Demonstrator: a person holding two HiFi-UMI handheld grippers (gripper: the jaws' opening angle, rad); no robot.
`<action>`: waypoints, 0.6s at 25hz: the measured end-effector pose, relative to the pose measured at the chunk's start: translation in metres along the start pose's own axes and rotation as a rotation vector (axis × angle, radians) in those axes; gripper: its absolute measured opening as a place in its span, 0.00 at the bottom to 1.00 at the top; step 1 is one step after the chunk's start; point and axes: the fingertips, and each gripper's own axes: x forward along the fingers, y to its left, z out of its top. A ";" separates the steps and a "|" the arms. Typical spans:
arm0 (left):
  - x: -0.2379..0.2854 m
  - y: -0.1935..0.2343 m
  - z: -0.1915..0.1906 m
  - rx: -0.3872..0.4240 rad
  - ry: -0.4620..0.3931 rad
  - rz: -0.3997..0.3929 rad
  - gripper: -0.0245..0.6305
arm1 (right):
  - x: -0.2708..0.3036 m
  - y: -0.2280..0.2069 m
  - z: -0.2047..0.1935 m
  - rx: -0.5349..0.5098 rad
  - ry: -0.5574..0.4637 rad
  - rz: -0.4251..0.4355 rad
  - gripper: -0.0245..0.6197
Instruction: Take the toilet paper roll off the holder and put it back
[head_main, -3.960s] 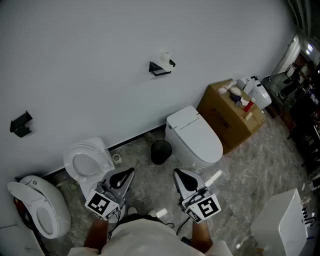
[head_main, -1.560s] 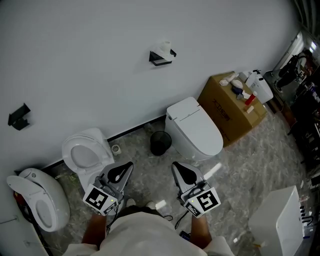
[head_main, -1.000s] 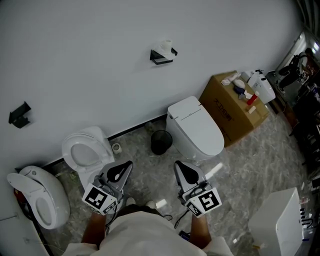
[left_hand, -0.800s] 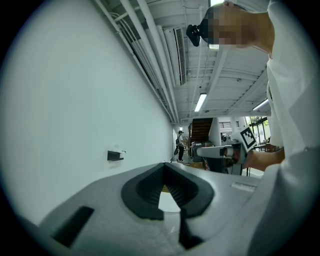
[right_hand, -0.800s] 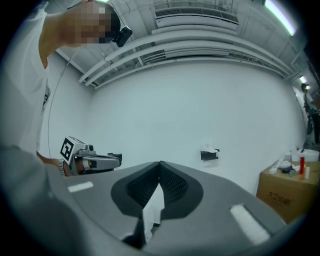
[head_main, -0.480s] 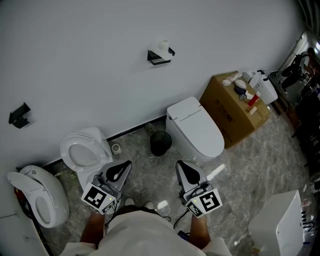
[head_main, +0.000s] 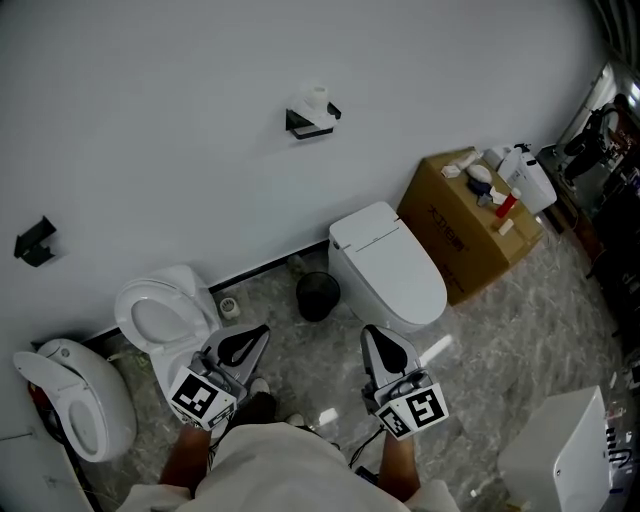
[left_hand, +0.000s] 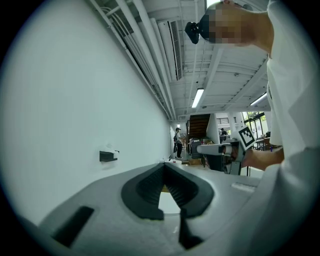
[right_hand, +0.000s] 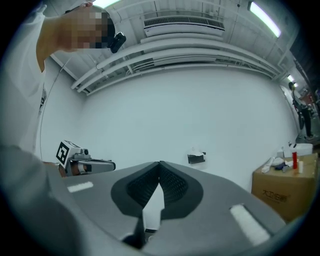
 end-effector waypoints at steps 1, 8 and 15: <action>0.004 0.002 -0.001 0.002 0.003 -0.002 0.04 | 0.003 -0.004 0.000 0.002 -0.001 -0.001 0.05; 0.038 0.031 -0.009 0.000 0.019 -0.027 0.04 | 0.031 -0.035 -0.007 0.007 -0.003 -0.026 0.05; 0.089 0.099 -0.013 -0.023 0.004 -0.069 0.04 | 0.098 -0.073 -0.013 -0.006 0.026 -0.066 0.05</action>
